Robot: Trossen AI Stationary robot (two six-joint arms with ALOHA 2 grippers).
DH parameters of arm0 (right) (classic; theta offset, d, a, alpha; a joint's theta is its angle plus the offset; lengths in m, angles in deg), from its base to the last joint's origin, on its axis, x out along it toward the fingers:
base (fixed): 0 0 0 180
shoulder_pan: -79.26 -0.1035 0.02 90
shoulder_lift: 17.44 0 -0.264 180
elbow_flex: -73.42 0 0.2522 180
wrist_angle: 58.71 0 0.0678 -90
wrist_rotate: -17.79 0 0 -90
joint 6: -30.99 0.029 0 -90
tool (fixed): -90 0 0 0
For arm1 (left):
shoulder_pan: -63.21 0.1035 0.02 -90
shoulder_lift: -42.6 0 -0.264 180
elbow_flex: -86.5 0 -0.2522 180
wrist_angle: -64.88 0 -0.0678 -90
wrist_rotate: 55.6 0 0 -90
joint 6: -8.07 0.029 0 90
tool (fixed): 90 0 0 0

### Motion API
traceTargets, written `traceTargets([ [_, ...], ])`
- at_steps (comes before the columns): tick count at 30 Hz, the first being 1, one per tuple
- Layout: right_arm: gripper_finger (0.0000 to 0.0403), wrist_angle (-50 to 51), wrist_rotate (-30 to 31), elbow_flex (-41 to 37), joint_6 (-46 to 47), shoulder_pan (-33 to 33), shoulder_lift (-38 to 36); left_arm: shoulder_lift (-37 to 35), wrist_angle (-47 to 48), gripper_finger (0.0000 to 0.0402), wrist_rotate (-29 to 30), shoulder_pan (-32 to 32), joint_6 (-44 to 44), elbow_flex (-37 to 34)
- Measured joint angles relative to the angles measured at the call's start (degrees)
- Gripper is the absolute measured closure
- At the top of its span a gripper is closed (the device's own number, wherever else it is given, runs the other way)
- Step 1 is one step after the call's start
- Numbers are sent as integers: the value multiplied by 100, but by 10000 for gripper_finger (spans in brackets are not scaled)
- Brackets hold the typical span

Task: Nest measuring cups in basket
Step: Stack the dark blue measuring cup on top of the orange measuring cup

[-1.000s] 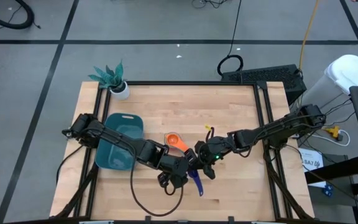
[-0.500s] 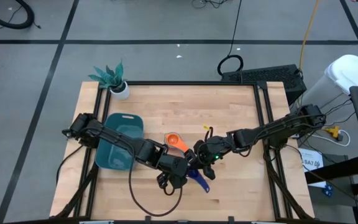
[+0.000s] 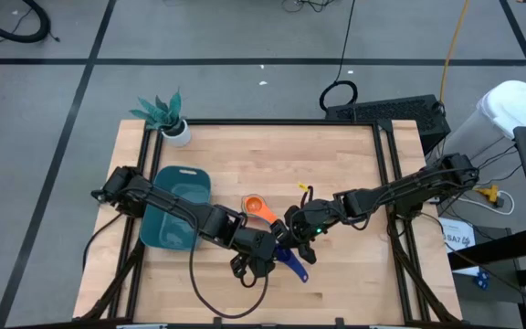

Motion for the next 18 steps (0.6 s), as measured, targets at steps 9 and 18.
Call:
traceTargets([
  [9,403,-2,0,7,-29,0,-2,2,-9,344,0,0,45,-4],
  [18,403,245,-14,172,-194,0,-2,2,-34,354,19,-15,109,-4],
])
